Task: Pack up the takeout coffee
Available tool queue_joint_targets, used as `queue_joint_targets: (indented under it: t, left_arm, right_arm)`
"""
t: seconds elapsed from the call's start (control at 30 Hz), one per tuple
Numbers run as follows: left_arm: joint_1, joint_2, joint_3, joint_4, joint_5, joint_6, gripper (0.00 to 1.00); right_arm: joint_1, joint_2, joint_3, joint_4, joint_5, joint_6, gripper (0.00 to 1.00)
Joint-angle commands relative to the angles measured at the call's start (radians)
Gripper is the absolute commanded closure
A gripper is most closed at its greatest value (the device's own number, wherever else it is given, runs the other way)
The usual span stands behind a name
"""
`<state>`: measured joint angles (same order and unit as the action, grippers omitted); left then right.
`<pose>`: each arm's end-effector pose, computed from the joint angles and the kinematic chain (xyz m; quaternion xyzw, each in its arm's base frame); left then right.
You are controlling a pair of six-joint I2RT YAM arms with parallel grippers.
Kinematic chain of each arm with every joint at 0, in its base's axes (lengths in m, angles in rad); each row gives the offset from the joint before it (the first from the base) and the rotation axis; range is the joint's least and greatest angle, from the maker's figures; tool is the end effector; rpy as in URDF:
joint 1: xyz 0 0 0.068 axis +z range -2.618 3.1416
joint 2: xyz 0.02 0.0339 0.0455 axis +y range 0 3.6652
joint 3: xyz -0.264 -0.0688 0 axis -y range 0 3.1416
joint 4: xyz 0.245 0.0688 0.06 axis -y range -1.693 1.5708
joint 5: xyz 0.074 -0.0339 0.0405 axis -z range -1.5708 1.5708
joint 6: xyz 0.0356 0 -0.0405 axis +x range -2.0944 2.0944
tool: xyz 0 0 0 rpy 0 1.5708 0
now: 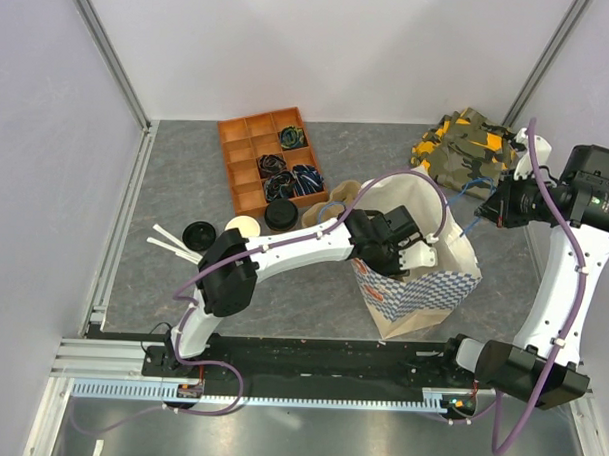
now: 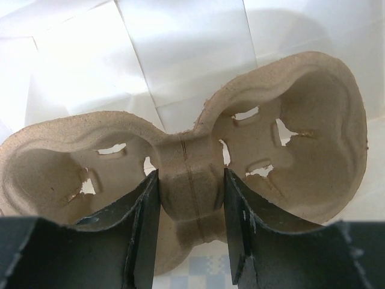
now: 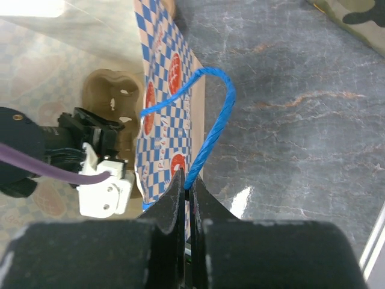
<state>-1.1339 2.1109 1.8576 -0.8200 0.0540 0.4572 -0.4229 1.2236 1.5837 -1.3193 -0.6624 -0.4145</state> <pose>0.1930 -0.4178 0.2403 0.6967 0.6734 -0.1064 0.2235 0.1886 -0.0609 0.4207 -0.0941 0.9022 0.1676 0.3862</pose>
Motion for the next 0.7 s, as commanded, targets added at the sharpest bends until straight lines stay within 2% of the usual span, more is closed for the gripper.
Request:
queue_joint_targets:
  t: [0.0,0.23,0.4,0.67]
  left_arm:
    - [0.003,0.046,0.015,-0.094,0.015,0.048,0.86]
    - [0.010,0.119,0.060,-0.136,0.007,0.052,0.85]
    - [0.010,0.123,0.063,-0.169,0.003,0.092,0.84]
    - [0.011,0.090,0.063,-0.264,-0.008,0.251,0.83]
  right_arm:
    - [-0.004,-0.015,0.042,-0.017,-0.078,-0.009,1.00]
    - [-0.002,-0.018,0.047,-0.055,-0.132,-0.041,1.00]
    - [-0.002,-0.033,0.024,-0.141,-0.198,-0.200,1.00]
    - [-0.004,-0.039,-0.016,-0.141,-0.212,-0.236,1.00]
